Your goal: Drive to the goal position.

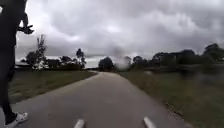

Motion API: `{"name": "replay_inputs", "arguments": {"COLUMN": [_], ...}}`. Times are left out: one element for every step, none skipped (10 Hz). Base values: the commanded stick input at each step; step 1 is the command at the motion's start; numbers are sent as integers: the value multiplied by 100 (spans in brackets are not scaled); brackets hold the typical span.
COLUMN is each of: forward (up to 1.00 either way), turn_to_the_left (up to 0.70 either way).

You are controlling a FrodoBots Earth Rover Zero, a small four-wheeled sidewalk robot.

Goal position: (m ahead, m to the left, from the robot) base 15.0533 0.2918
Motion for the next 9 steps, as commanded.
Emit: {"name": "replay_inputs", "arguments": {"forward": [70,70,70,70,70,70,70,70,70], "turn_to_the_left": [0,0,0,0,0,0,0,0,0]}}
